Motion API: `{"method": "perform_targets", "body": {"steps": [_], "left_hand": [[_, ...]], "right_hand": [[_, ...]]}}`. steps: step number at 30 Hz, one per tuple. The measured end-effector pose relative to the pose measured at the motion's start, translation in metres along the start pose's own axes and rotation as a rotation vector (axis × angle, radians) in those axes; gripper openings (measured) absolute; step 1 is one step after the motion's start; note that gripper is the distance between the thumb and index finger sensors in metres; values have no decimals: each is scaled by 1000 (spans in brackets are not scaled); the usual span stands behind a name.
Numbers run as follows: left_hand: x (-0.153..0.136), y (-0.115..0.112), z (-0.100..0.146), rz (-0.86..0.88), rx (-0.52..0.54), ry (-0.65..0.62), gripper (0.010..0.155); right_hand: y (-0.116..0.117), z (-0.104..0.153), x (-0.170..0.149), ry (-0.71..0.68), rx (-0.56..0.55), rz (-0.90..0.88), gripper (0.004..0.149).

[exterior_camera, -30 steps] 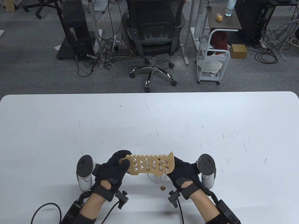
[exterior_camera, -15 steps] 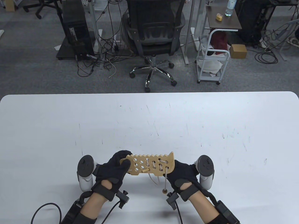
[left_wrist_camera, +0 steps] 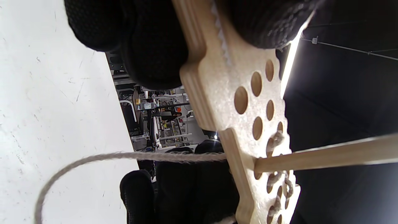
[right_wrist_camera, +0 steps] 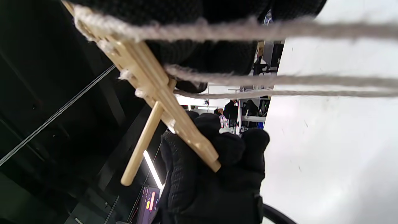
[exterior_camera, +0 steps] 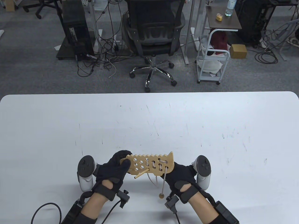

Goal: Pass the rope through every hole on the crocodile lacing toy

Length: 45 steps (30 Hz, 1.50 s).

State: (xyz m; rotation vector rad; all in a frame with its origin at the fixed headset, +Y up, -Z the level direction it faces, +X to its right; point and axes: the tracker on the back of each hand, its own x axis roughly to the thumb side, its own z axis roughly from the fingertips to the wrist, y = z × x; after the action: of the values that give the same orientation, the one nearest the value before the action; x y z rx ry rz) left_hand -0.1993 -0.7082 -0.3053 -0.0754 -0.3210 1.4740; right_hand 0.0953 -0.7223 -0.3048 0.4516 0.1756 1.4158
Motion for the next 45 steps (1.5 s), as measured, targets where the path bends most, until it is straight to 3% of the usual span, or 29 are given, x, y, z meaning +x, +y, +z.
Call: {"method": "perform_targets", "body": {"steps": [9, 22, 30, 40, 45], "left_hand": [[2, 2, 0, -8, 17, -11, 54], [11, 10, 2, -4, 51, -53, 54], [14, 19, 4, -54, 116, -62, 53], [16, 26, 9, -87, 211, -46, 54], [14, 29, 10, -53, 229, -18, 54]], "right_hand": [[5, -2, -5, 39, 81, -142, 50], [-18, -1, -5, 52, -108, 45, 47], [-29, 0, -3, 51, -197, 54, 44], [-28, 0, 1, 5, -169, 50, 36], [-16, -3, -1, 5, -47, 83, 36]]}}
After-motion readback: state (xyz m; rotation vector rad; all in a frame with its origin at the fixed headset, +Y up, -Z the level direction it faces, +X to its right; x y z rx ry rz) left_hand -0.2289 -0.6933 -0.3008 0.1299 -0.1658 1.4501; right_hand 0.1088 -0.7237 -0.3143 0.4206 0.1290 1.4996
